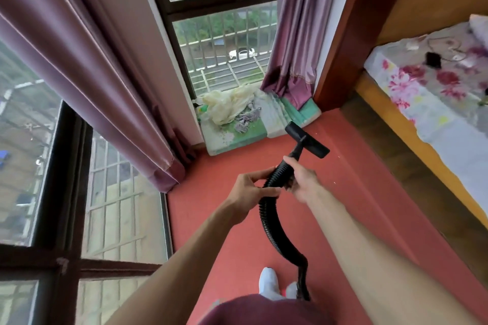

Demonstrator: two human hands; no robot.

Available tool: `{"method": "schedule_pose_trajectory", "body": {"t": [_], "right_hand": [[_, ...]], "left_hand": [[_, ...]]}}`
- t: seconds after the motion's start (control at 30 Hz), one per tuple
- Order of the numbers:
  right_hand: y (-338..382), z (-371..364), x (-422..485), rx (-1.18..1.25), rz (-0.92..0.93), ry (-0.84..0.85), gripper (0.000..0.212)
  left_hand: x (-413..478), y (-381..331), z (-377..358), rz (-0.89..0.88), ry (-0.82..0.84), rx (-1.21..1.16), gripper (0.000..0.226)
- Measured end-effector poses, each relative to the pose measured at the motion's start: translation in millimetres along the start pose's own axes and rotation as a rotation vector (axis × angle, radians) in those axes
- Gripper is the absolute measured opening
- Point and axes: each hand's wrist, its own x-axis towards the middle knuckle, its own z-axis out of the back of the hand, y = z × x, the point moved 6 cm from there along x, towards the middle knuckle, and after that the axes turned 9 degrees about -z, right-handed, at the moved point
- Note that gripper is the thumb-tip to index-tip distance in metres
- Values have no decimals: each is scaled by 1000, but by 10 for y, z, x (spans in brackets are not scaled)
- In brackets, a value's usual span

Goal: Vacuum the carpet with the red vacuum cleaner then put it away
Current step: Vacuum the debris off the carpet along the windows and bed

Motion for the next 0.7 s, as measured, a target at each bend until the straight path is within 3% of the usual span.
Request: {"method": "schedule_pose_trajectory", "body": {"t": [0.27, 0.5, 0.7], "right_hand": [[-264, 236, 357, -11, -101, -45, 47], [-469, -6, 585, -56, -179, -91, 19], [-735, -338, 734, -173, -231, -170, 26]], "left_hand": [[93, 464, -153, 56, -44, 51, 60], [231, 574, 187, 114, -15, 68, 54], [275, 771, 642, 174, 27, 87, 42]]}}
